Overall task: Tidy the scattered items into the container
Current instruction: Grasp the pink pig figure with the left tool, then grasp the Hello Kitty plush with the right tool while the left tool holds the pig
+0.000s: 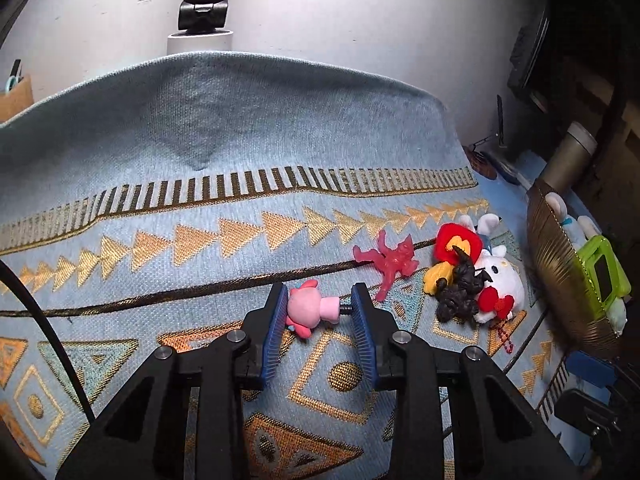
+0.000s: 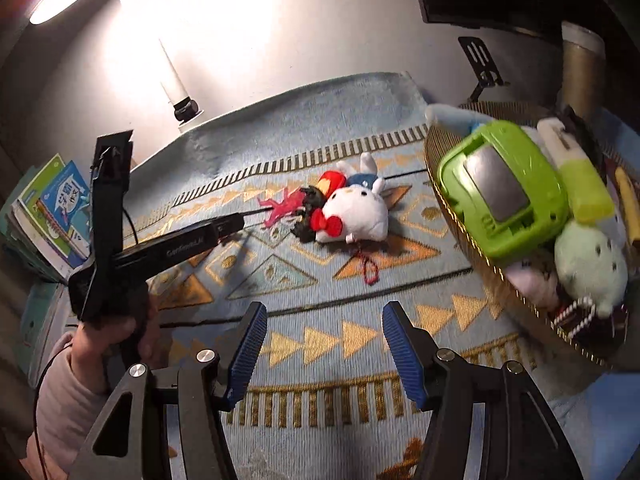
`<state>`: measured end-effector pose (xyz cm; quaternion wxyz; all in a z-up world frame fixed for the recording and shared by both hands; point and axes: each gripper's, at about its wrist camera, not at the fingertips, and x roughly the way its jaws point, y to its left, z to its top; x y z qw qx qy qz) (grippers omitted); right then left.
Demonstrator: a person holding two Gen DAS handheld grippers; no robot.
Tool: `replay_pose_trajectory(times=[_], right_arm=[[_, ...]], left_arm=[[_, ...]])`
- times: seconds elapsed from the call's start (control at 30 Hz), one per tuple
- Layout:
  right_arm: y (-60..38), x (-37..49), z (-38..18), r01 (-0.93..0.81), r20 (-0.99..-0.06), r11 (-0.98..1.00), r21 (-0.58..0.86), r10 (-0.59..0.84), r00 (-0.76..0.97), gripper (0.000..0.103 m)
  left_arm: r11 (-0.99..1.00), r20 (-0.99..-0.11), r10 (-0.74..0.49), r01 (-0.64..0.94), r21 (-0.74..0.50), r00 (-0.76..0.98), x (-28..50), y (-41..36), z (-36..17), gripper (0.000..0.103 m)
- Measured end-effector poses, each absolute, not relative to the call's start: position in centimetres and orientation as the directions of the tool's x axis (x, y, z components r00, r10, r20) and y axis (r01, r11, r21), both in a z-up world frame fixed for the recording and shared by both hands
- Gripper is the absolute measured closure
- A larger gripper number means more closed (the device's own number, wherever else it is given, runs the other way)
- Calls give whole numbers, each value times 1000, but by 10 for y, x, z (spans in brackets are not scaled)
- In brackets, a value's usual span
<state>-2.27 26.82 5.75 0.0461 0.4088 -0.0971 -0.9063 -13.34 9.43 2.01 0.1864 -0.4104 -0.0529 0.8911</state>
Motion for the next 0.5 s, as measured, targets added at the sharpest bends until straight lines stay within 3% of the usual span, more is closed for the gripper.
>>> replay_pose_trajectory(times=[0.17, 0.3, 0.5], right_arm=[[253, -70, 48, -125, -753, -985, 118, -7, -658, 44], [259, -89, 36, -282, -752, -952, 119, 99, -652, 44], [277, -114, 30, -337, -748, -908, 250, 39, -662, 44]], left_arm=[[-893, -675, 444, -234, -384, -588, -138, 65, 15, 73], [-891, -670, 451, -252, -378, -590, -137, 69, 16, 73], [-888, -670, 457, -254, -383, -585, -136, 67, 17, 73]])
